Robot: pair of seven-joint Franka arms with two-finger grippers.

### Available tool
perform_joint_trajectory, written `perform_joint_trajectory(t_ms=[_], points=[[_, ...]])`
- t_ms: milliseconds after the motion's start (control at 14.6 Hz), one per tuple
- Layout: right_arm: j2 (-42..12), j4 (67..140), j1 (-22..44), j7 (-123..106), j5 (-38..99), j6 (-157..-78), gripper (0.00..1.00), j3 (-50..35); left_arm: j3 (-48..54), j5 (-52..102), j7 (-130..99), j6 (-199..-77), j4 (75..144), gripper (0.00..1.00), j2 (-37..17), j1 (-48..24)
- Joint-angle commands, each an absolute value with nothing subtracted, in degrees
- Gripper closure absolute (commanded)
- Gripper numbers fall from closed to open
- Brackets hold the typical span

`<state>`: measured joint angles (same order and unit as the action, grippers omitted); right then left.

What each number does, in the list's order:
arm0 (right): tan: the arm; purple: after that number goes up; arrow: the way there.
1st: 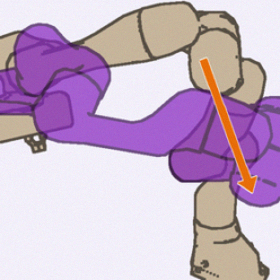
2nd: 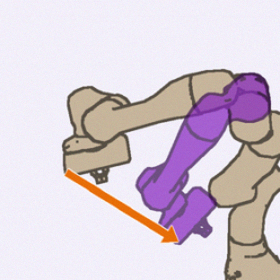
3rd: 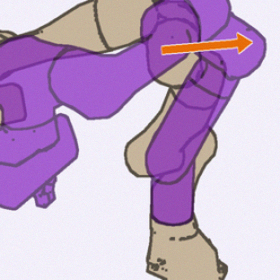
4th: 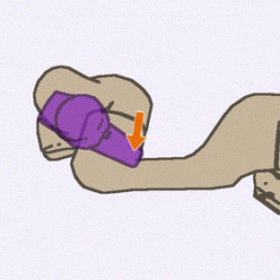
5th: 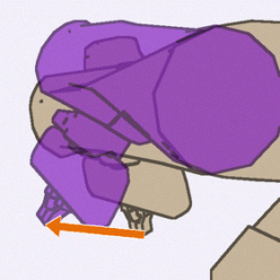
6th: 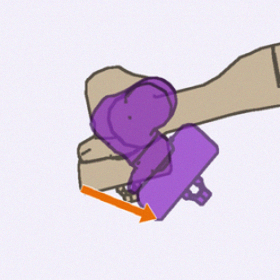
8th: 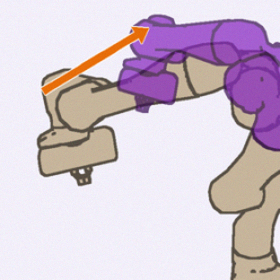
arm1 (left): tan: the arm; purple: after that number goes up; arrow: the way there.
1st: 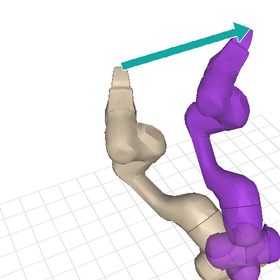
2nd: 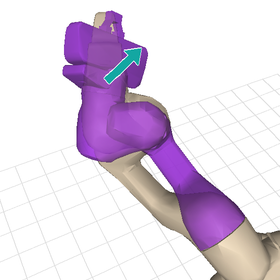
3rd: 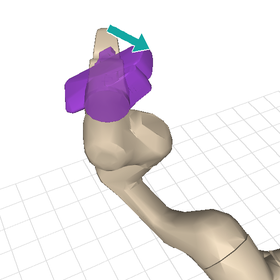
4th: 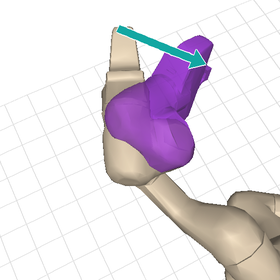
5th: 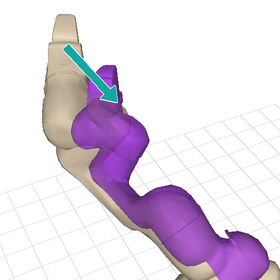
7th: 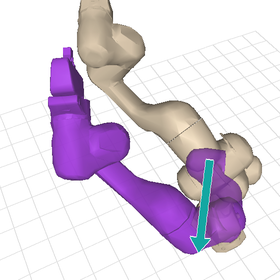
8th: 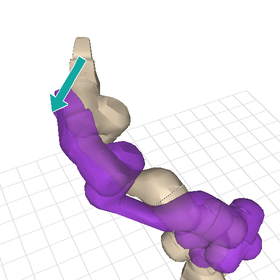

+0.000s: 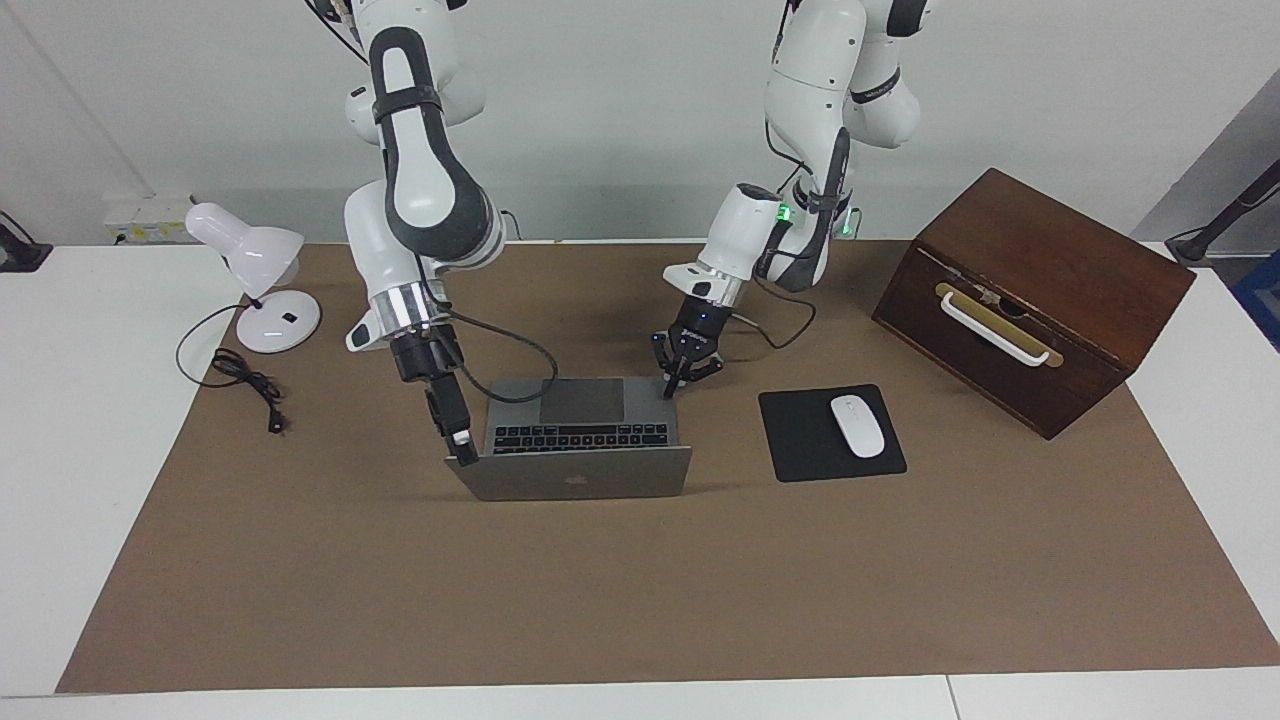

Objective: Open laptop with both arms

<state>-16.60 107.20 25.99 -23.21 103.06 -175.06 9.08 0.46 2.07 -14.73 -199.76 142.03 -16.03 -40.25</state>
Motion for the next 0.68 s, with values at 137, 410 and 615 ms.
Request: perform_joint_trajectory(t_ms=[137, 410, 615], points=[[-18.7, 103.6, 24.4, -24.3, 101.8, -173.7, 0.0, 8.9, -0.3, 2.2, -13.9, -200.7, 141.0, 1.0, -18.0, -41.4], [-18.1, 104.2, 28.2, -21.1, 102.6, -176.5, 0.0, 8.8, -0.3, 2.2, -13.9, -200.7, 141.0, 1.0, -18.0, -41.4], [-15.8, 103.7, 32.0, -13.2, 102.5, -178.9, 0.0, 8.7, -0.3, 2.2, -13.9, -200.7, 141.1, 1.0, -18.0, -41.4]])
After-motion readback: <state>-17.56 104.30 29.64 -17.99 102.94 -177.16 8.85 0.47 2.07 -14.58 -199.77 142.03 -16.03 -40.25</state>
